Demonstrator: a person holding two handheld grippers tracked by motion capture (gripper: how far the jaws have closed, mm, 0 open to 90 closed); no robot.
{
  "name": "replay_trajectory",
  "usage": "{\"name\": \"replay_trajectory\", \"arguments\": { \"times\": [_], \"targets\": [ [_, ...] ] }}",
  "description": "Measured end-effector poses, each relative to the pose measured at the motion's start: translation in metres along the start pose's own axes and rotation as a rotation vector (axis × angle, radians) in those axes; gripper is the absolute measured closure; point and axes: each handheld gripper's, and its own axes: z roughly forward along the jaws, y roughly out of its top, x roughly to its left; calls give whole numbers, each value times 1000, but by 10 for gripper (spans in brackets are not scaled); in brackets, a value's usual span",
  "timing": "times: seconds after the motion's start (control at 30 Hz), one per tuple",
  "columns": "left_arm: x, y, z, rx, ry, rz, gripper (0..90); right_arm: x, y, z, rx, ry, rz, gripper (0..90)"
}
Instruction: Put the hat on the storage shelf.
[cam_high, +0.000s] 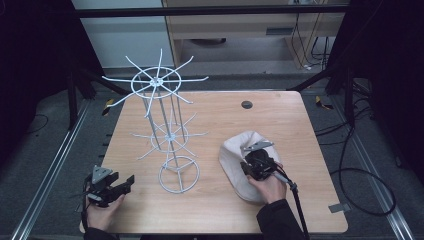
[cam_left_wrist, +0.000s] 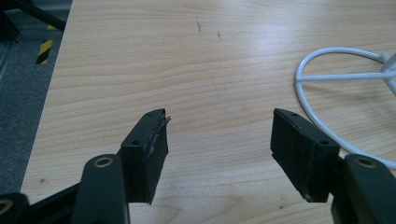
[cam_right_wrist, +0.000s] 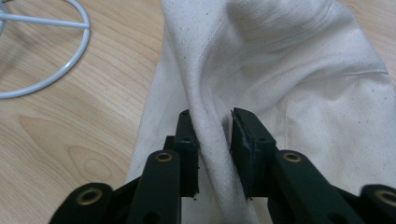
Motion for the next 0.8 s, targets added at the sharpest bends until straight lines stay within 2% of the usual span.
{"name": "replay_trajectory", "arguments": {
  "times": [0.03,0.13,0.17,0.23,0.53,0.6,0.8],
  "targets": [
    [0,0,0,0,0,0,366,0,0,1,7,-4,-1,776],
    [0,0,0,-1,1,-1,366,0,0,2,21,-3,5,810],
    [0,0,0,0,1,-2,366,0,1,1,29,-1,13,851],
    [0,0,0,0,1,-3,367,0,1,1,28,-2,15,864],
    [1,0,0,3,3,-1,368,-3,2,-5,13,6,24,879],
    [1,0,0,2,3,-1,368,-4,1,-8,7,6,12,880],
    [0,0,0,3,4,-1,369,-9,-2,-21,-37,19,5,881]
  ]
}}
